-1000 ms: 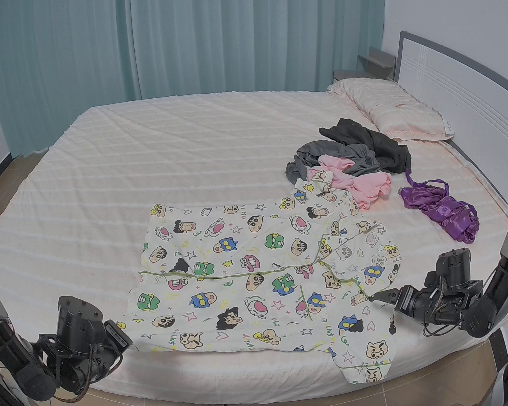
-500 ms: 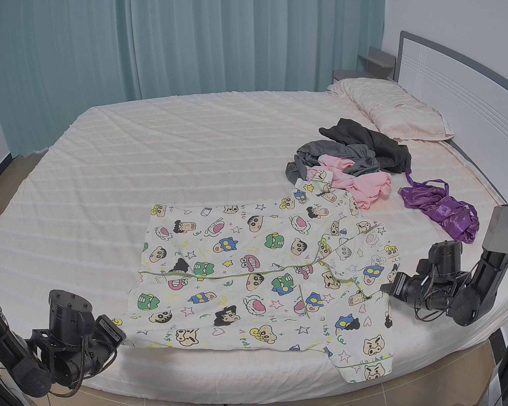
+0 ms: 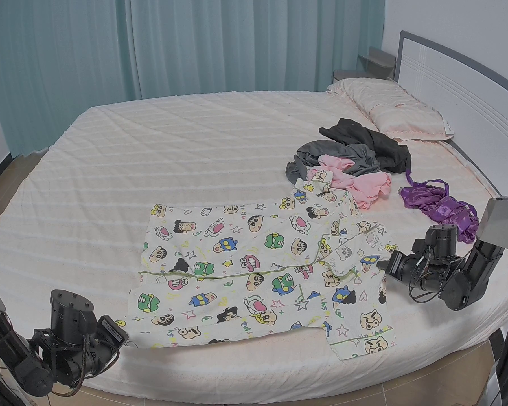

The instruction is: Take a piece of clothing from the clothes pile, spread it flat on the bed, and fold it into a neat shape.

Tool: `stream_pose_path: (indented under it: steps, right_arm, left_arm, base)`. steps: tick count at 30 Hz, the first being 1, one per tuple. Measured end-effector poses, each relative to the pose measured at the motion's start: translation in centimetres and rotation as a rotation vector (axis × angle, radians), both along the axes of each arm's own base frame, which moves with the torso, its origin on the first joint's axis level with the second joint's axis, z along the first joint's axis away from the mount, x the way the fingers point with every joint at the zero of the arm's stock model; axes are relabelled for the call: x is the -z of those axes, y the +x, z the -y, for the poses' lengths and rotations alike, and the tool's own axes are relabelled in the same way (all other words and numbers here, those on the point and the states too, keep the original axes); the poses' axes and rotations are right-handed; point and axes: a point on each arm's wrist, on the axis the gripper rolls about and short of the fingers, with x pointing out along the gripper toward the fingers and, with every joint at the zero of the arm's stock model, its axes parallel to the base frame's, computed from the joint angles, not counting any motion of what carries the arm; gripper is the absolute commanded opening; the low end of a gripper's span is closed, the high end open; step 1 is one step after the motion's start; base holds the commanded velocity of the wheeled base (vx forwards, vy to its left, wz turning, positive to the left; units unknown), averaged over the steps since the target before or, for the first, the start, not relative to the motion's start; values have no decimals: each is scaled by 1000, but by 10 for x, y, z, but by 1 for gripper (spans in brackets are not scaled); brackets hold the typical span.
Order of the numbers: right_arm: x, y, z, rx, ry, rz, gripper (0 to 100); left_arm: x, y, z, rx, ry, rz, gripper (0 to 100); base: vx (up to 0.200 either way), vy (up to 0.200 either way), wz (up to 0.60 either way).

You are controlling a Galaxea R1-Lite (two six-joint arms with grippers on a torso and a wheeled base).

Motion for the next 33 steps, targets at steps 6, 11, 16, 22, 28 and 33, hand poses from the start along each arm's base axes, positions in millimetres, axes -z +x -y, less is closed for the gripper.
stream_pose_path:
  steps: [6,11,16,22,28,33]
  right_arm:
    - [12,-2,4,-1,-7,-39,100]
    - [10,-17,18,28,-3,-66,100]
    - [-4,-38,36,52,19,-67,100]
    - [-14,-76,37,19,45,-111,100]
    - [-8,-117,21,-101,11,-201,100]
    - [0,-130,15,-153,-1,-257,100]
  left_arm:
    - [2,2,1,3,-6,-2,0]
    - [2,2,1,14,-15,-9,0]
    - [2,2,2,19,-22,-11,0]
    - [2,2,1,20,-24,-12,0]
    - [2,2,1,20,-25,-12,0]
    - [3,2,2,33,-36,-18,0]
  base:
    - [0,0,0]
    - [0,0,0]
    - [0,0,0]
    - [0,0,0]
    - [0,0,0]
    - [0,0,0]
